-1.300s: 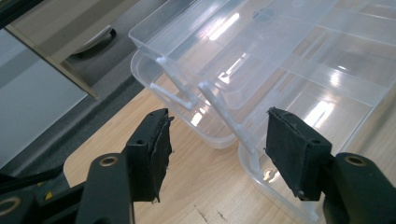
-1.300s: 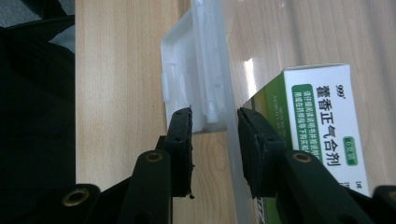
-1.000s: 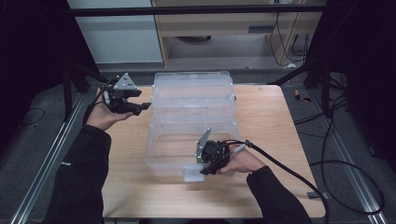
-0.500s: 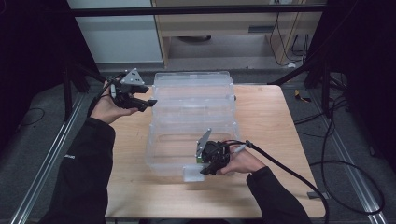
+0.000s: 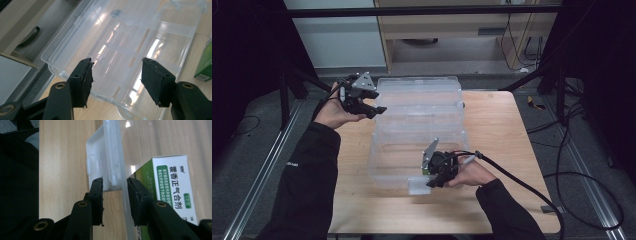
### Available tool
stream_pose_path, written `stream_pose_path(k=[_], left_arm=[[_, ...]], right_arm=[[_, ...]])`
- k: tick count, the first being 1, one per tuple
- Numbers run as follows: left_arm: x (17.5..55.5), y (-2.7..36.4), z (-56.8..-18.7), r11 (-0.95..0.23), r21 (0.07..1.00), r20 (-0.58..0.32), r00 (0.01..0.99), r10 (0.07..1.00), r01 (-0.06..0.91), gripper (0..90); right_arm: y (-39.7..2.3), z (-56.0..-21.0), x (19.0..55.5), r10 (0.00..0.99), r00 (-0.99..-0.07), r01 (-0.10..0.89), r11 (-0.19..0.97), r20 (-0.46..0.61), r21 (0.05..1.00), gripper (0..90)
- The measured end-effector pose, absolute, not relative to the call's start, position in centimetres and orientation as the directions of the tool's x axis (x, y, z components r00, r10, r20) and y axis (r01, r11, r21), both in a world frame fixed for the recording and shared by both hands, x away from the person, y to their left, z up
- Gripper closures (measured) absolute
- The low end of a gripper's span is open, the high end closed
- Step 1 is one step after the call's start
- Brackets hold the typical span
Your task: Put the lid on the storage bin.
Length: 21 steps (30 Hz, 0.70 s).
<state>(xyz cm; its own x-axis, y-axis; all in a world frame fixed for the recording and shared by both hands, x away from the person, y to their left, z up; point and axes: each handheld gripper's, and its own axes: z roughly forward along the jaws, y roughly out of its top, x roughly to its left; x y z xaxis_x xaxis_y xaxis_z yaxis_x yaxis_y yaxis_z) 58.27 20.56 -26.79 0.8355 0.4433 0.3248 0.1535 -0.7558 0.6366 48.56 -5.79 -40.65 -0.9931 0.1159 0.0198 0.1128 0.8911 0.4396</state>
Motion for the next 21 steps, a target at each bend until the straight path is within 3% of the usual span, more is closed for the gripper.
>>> stream_pose_path(k=[21], left_arm=[[59.6, 18.8, -28.1, -0.817, 0.564, 0.337, 0.870, 0.360, 0.120, 50.5]], right_arm=[[-5.8, -40.6, 48.5, 0.114, -0.993, 0.111, 0.891, 0.019, 0.440, 66.7]])
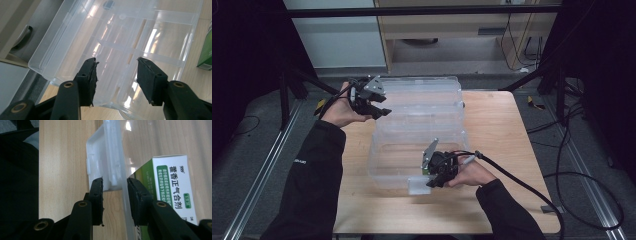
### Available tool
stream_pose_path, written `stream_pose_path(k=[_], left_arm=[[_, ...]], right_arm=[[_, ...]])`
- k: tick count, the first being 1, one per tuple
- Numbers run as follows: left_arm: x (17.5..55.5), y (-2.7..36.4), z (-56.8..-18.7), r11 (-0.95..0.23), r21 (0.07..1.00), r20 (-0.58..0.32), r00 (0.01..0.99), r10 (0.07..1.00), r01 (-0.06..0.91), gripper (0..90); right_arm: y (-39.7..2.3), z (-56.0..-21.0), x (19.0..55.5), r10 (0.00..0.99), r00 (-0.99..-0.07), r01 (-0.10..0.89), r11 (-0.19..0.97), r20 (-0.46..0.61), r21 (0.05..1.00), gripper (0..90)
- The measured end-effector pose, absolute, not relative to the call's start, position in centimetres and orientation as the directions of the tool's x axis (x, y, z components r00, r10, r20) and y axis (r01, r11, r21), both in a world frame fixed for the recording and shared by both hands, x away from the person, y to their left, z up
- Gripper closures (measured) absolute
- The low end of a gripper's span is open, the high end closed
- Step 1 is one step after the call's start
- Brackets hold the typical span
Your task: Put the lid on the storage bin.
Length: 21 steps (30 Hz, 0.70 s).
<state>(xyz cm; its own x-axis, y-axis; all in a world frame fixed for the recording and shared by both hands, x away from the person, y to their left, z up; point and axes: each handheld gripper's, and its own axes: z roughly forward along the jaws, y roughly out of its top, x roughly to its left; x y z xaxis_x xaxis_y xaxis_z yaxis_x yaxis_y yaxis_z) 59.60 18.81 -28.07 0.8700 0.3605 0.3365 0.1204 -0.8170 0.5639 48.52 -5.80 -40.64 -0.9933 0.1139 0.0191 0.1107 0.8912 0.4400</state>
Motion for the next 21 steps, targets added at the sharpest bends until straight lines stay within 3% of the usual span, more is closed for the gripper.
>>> stream_pose_path(k=[21], left_arm=[[60.9, 17.1, -29.5, -0.866, 0.490, 0.348, 0.890, 0.294, 0.095, 57.2]], right_arm=[[-5.8, -40.7, 48.6, 0.118, -0.993, 0.117, 0.890, 0.026, 0.440, 66.8]])
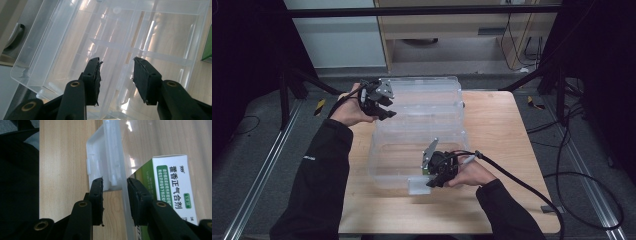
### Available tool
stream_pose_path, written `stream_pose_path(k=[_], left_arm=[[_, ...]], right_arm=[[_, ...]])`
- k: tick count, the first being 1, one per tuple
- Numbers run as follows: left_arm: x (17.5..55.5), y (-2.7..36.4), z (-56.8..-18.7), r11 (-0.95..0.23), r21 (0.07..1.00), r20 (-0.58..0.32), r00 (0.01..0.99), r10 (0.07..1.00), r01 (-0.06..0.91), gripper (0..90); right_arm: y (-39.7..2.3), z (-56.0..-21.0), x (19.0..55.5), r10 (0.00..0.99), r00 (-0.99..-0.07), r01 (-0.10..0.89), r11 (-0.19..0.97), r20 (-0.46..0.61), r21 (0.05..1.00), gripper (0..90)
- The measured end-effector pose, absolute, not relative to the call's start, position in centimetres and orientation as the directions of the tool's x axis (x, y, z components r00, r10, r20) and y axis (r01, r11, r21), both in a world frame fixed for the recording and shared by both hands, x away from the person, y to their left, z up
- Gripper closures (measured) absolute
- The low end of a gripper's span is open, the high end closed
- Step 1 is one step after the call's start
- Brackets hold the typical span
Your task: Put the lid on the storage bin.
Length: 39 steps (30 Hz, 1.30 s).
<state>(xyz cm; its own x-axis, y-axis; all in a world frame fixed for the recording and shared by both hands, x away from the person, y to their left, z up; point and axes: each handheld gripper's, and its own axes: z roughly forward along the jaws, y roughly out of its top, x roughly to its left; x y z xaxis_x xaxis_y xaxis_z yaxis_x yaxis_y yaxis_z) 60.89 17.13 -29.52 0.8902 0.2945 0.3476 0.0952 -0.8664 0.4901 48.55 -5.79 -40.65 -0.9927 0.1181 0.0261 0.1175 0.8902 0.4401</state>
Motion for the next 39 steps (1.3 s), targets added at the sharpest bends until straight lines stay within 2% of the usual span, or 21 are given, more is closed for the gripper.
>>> stream_pose_path(k=[13, 23, 32, 39], left_arm=[[61.5, 16.4, -30.4, -0.887, 0.450, 0.345, 0.896, 0.279, 0.103, 67.4], [61.7, 16.5, -30.6, -0.884, 0.455, 0.339, 0.898, 0.281, 0.106, 73.9], [62.0, 15.8, -30.8, -0.892, 0.441, 0.335, 0.905, 0.264, 0.097, 71.6], [61.8, 15.5, -30.8, -0.898, 0.431, 0.344, 0.904, 0.252, 0.086, 75.5]], right_arm=[[-5.8, -40.7, 48.6, 0.117, -0.993, 0.116, 0.890, 0.025, 0.441, 66.8], [-5.8, -40.7, 48.6, 0.118, -0.993, 0.118, 0.890, 0.028, 0.441, 66.8], [-5.8, -40.6, 48.6, 0.121, -0.992, 0.123, 0.890, 0.033, 0.439, 66.8], [-5.8, -40.6, 48.6, 0.124, -0.992, 0.126, 0.890, 0.033, 0.439, 66.8]])
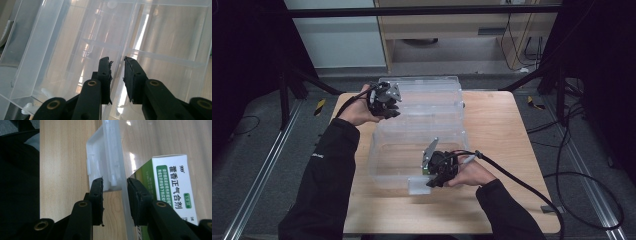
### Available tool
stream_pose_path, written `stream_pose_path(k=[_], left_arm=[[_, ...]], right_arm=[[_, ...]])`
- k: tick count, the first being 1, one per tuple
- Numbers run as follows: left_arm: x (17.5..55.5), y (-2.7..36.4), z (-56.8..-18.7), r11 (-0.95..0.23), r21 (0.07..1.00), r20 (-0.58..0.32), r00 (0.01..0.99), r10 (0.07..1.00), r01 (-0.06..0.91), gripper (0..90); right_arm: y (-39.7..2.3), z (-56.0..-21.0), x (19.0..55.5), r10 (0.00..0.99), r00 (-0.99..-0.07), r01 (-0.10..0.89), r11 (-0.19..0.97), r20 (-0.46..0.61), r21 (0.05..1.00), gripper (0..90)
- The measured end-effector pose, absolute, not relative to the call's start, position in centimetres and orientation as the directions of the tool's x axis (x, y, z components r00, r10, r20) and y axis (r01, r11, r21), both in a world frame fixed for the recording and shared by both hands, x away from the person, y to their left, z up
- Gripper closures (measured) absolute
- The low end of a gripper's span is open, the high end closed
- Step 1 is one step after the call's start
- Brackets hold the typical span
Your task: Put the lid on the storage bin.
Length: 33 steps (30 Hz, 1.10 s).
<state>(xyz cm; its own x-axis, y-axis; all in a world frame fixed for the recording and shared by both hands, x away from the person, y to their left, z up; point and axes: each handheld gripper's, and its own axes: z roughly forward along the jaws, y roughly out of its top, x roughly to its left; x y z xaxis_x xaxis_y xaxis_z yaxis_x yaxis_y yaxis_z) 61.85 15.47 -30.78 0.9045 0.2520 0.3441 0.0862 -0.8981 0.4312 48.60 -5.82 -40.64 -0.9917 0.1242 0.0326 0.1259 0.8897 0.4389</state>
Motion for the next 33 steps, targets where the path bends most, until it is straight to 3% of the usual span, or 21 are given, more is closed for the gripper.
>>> stream_pose_path(k=[16, 33], left_arm=[[61.4, 15.1, -30.3, -0.915, 0.401, 0.348, 0.918, 0.190, 0.037, 84.7], [60.6, 14.9, -29.6, -0.925, 0.379, 0.335, 0.930, 0.148, 0.011, 88.6]], right_arm=[[-5.8, -40.7, 48.6, 0.132, -0.991, 0.131, 0.887, 0.028, 0.444, 67.2], [-5.8, -40.8, 48.5, 0.146, -0.989, 0.143, 0.881, 0.029, 0.451, 67.7]])
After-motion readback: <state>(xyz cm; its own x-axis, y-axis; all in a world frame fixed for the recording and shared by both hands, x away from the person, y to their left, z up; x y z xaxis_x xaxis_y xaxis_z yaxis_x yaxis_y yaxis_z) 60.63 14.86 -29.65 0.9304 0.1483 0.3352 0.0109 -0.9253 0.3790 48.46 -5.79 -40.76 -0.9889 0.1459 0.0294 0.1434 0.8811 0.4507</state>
